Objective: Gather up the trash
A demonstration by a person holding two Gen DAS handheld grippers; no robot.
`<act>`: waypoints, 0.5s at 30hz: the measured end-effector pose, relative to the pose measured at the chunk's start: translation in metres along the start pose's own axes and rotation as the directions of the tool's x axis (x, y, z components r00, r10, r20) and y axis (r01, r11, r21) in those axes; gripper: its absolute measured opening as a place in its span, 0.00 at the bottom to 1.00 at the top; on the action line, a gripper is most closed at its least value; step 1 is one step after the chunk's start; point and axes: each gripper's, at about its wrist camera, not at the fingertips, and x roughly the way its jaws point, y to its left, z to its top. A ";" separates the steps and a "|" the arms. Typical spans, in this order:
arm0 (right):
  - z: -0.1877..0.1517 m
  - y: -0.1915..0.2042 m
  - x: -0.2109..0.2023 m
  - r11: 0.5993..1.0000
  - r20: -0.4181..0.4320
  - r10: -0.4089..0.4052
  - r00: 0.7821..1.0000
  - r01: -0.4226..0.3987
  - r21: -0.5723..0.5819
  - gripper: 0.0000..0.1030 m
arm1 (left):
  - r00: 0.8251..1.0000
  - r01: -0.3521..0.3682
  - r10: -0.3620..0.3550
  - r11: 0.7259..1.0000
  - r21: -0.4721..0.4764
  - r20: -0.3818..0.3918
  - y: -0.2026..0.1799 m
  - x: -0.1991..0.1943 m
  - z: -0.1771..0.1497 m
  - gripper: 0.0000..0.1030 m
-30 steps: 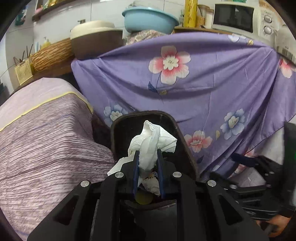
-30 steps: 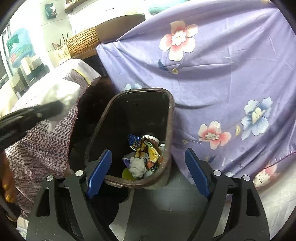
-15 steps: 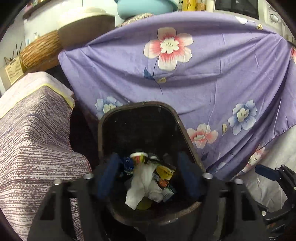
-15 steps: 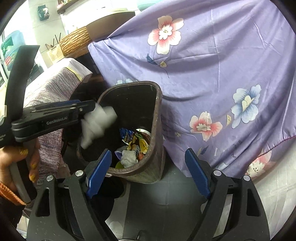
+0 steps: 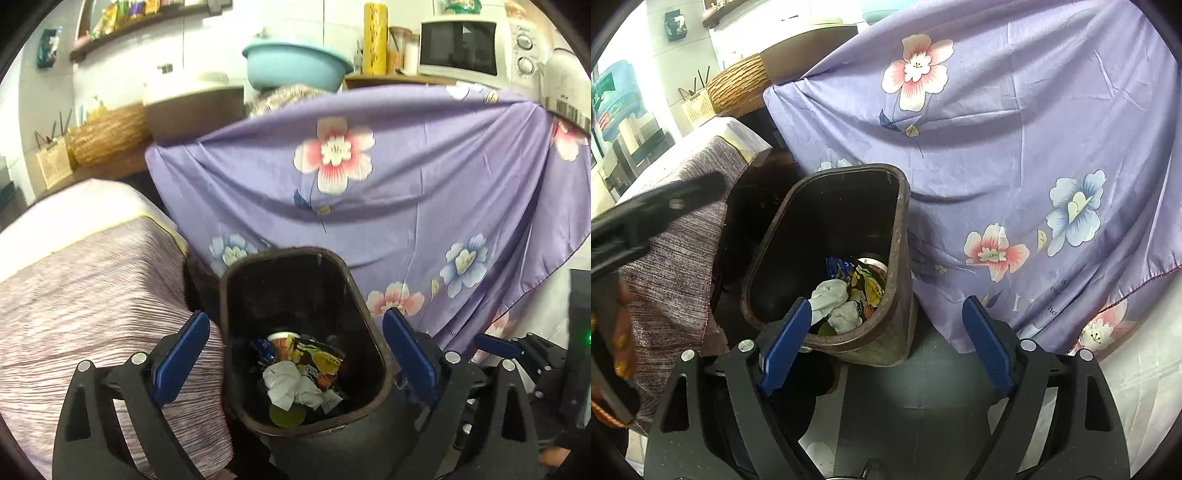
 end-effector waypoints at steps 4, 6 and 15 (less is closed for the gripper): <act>0.002 0.002 -0.005 1.000 0.007 -0.013 1.000 0.013 0.005 0.87 | 0.998 -0.020 0.020 1.000 0.011 0.056 0.001 -0.028 0.003 0.95; 0.004 0.006 -0.009 1.000 0.017 -0.015 1.000 0.015 -0.003 0.87 | 0.996 -0.032 0.031 0.999 0.011 0.079 0.004 -0.042 0.002 0.95; 0.013 0.037 -0.056 0.996 0.173 -0.055 0.983 0.066 -0.057 0.93 | 0.970 -0.108 0.109 0.994 -0.014 0.215 0.024 -0.119 -0.010 0.95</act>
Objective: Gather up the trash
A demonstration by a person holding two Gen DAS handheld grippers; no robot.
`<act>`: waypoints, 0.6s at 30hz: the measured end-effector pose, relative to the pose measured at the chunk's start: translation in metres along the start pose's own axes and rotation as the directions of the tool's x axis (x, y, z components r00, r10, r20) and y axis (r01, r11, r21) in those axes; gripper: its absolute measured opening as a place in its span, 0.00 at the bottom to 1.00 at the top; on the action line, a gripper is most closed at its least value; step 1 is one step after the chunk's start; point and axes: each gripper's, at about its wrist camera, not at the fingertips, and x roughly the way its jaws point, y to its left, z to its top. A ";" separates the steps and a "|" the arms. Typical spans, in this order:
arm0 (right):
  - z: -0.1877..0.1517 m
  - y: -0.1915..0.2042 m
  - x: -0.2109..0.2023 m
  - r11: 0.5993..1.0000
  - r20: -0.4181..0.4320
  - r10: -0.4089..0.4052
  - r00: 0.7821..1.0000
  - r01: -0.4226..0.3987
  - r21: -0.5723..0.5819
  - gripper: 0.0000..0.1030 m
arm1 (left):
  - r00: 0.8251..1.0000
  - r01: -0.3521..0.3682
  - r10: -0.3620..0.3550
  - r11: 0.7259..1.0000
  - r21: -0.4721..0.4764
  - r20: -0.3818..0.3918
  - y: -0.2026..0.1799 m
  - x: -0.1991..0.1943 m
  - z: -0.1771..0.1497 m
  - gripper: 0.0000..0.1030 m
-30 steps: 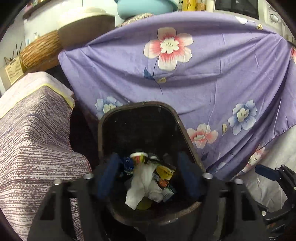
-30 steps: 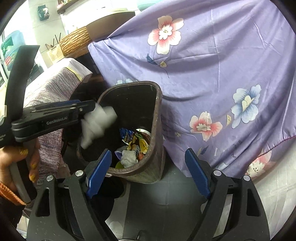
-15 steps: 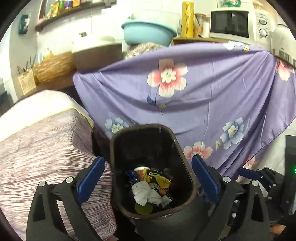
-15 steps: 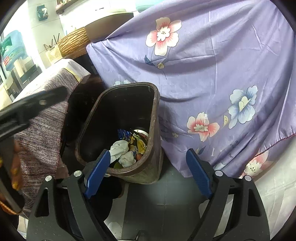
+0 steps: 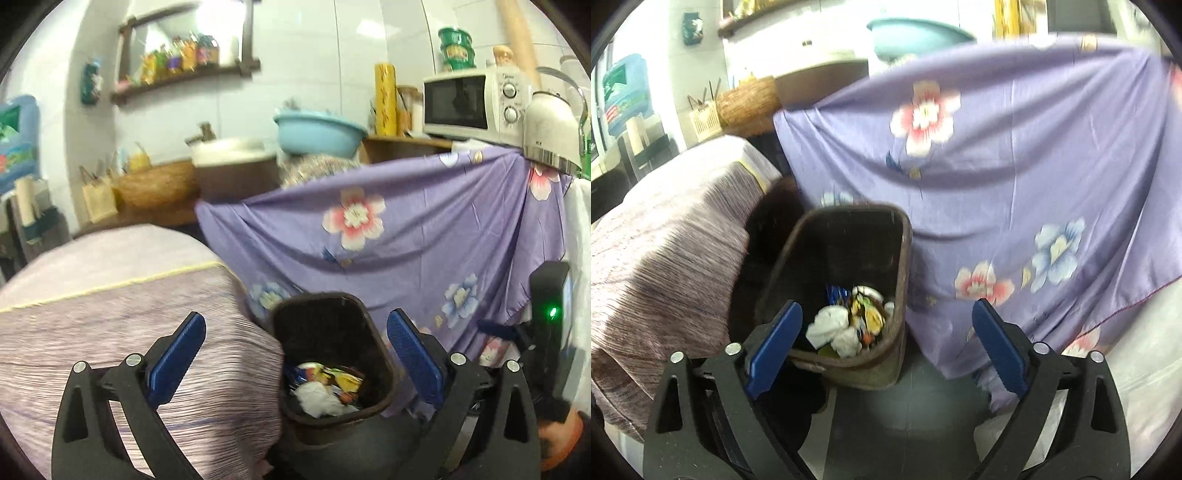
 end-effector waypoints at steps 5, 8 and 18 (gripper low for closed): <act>0.014 0.028 -0.042 0.998 0.150 -0.012 0.989 0.022 -0.064 0.94 | 0.996 -0.081 0.080 0.996 0.020 0.050 0.013 -0.033 -0.001 0.95; 0.019 0.043 -0.064 0.997 0.221 0.010 0.975 0.008 -0.081 0.94 | 0.987 -0.122 0.122 0.992 -0.006 0.101 0.027 -0.060 -0.004 0.95; 0.015 0.092 -0.124 0.978 0.394 0.172 0.903 -0.110 -0.177 0.94 | 0.945 -0.237 0.252 0.967 -0.092 0.209 0.045 -0.123 -0.014 0.95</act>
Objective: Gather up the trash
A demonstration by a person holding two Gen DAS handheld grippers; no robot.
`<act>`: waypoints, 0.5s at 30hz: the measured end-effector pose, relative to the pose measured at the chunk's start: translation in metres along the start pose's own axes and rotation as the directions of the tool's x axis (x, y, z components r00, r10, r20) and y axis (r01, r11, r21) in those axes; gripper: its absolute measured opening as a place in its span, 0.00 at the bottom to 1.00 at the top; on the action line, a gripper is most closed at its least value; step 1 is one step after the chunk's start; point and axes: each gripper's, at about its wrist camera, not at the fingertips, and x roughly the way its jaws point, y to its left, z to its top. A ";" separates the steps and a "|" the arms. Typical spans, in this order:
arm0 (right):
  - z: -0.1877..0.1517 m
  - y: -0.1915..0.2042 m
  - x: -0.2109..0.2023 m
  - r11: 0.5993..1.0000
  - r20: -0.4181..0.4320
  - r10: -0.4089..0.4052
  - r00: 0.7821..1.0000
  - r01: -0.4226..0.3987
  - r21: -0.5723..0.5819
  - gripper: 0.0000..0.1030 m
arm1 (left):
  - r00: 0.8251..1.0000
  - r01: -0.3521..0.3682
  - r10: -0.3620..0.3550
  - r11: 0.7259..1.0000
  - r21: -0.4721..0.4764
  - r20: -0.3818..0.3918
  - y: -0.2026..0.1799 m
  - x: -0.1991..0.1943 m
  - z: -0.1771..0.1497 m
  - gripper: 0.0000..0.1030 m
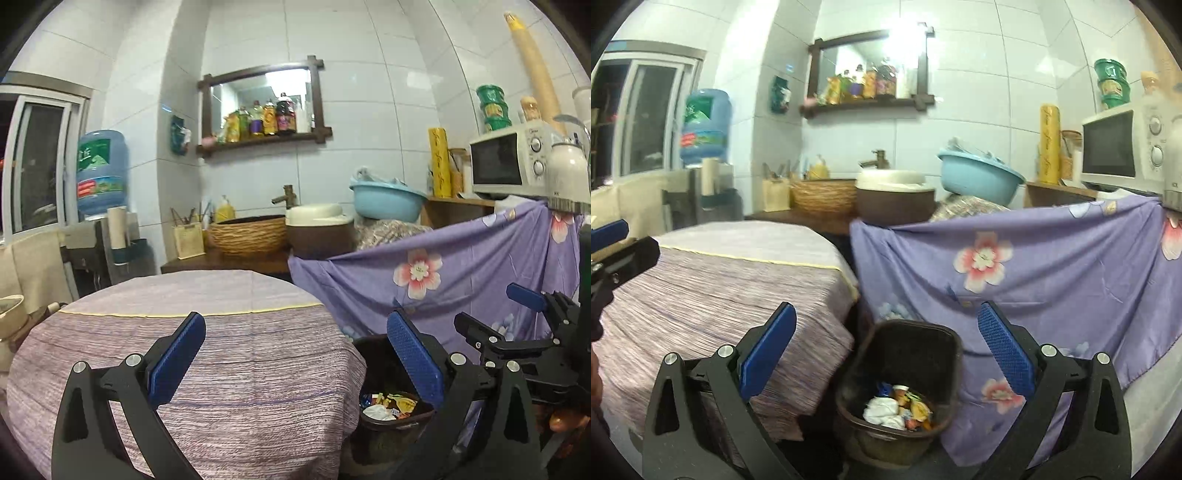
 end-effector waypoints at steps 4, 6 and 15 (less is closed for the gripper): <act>0.003 0.010 -0.012 0.999 0.023 0.048 0.999 -0.048 0.014 0.94 | 1.000 -0.011 0.011 1.000 -0.021 0.005 0.005 -0.012 -0.004 0.95; 0.003 0.017 -0.018 1.000 0.037 0.021 0.999 -0.021 -0.017 0.94 | 0.999 -0.050 0.050 0.999 -0.021 0.011 0.007 -0.017 -0.008 0.95; -0.007 0.035 -0.040 0.997 0.024 0.016 1.000 -0.014 -0.072 0.94 | 0.999 -0.049 0.048 0.998 -0.041 -0.017 0.016 -0.023 -0.021 0.95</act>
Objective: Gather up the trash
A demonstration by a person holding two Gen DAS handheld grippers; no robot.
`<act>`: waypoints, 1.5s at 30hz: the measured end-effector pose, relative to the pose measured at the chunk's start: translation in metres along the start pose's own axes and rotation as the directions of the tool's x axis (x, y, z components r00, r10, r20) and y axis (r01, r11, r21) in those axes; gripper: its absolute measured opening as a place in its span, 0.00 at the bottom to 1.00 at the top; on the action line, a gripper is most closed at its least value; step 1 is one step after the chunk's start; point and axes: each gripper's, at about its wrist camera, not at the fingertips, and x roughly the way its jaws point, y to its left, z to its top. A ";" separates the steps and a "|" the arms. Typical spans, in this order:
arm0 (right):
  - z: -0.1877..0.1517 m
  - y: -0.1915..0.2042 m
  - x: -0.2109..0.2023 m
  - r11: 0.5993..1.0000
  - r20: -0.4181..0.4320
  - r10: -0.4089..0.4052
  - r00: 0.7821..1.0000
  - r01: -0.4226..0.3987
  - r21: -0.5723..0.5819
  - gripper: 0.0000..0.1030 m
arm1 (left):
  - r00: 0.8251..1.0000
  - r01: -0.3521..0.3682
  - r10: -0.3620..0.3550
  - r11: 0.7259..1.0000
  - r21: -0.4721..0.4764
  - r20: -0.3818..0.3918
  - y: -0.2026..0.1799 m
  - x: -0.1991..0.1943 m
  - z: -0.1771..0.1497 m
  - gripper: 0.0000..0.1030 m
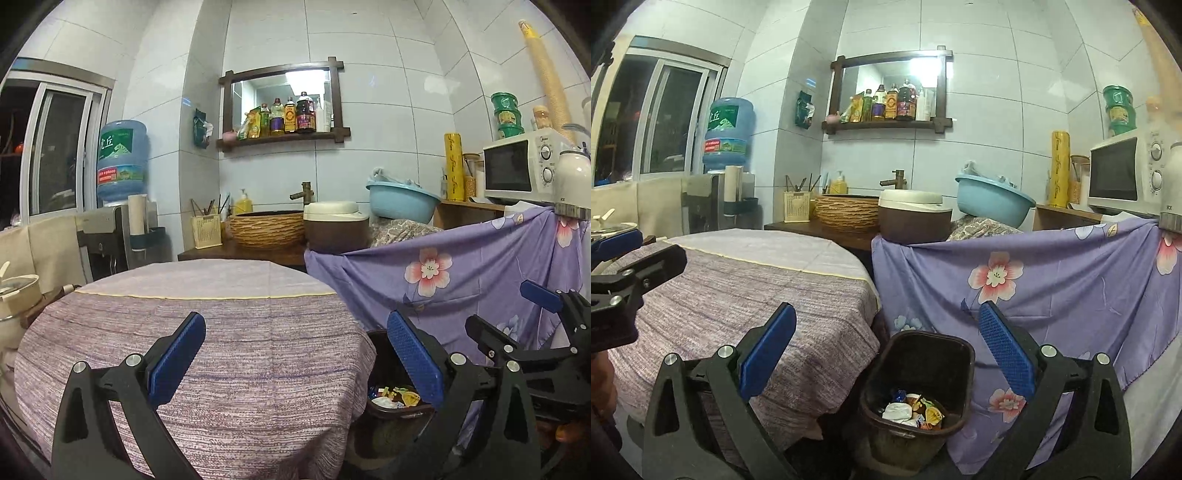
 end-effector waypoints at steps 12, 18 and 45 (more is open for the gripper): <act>-0.003 -0.004 -0.006 0.999 0.006 -0.005 1.000 0.005 0.040 0.94 | 1.000 -0.012 0.012 1.000 -0.001 0.002 -0.001 -0.002 -0.003 0.95; -0.006 -0.004 -0.004 0.999 -0.007 0.001 1.000 -0.001 0.035 0.94 | 1.000 -0.013 0.013 1.000 0.004 -0.002 -0.002 -0.001 -0.003 0.95; -0.008 -0.006 -0.001 0.999 -0.018 0.005 1.000 -0.005 0.036 0.94 | 1.000 -0.008 0.007 1.000 -0.003 -0.022 -0.002 0.001 -0.006 0.95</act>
